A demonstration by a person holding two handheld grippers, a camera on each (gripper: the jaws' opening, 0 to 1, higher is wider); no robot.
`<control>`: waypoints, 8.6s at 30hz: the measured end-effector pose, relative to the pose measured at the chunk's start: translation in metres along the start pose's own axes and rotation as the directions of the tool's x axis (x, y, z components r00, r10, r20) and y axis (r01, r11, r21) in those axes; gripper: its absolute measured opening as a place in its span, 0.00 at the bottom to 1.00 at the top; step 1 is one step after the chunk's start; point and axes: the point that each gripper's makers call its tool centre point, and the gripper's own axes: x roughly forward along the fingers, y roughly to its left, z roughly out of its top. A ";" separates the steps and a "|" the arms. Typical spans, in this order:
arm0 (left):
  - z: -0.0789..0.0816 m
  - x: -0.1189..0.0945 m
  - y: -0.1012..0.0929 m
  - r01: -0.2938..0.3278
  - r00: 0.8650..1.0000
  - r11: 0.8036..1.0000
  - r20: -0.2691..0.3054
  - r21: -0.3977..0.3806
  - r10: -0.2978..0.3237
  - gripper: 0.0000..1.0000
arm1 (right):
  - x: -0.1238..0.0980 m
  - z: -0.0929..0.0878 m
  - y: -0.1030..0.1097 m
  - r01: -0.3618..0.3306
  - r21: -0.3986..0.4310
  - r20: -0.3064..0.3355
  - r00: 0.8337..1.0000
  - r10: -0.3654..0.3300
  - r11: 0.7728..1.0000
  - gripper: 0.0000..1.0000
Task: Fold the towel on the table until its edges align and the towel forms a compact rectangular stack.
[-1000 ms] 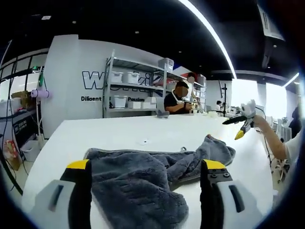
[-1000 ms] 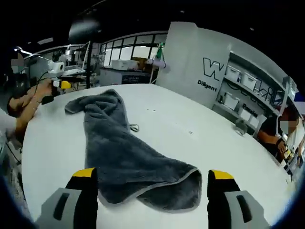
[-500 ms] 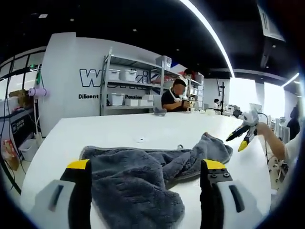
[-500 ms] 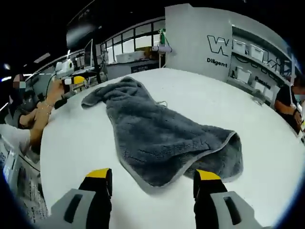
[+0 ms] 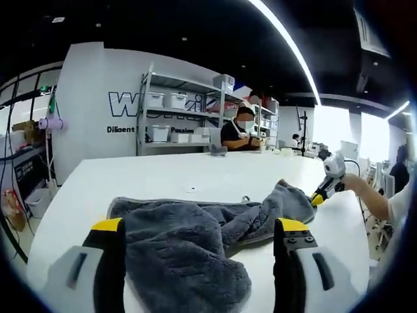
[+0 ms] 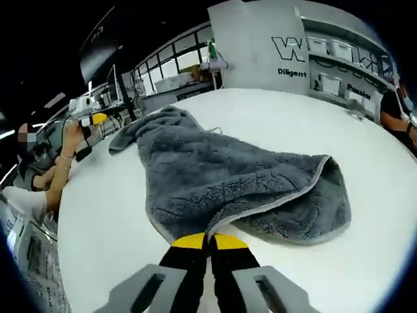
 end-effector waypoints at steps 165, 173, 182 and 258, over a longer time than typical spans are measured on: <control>-0.043 0.006 0.022 -0.042 0.984 0.999 -0.173 0.007 0.043 0.98 | -0.144 0.046 -0.107 0.432 -0.211 0.042 0.900 -0.433 0.877 0.07; -0.044 0.005 0.023 -0.043 0.983 0.999 -0.177 0.007 0.043 0.98 | -0.160 0.105 -0.101 0.523 -0.287 0.159 0.852 -0.499 0.802 0.07; -0.043 0.004 0.025 -0.046 0.983 0.999 -0.178 0.008 0.047 0.98 | -0.170 0.150 -0.120 0.624 -0.305 0.219 0.781 -0.584 0.720 0.07; -0.067 0.015 0.019 -0.037 0.967 0.999 -0.251 0.014 0.039 0.99 | -0.051 0.080 -0.061 0.306 -0.080 0.219 0.934 -0.282 0.949 0.99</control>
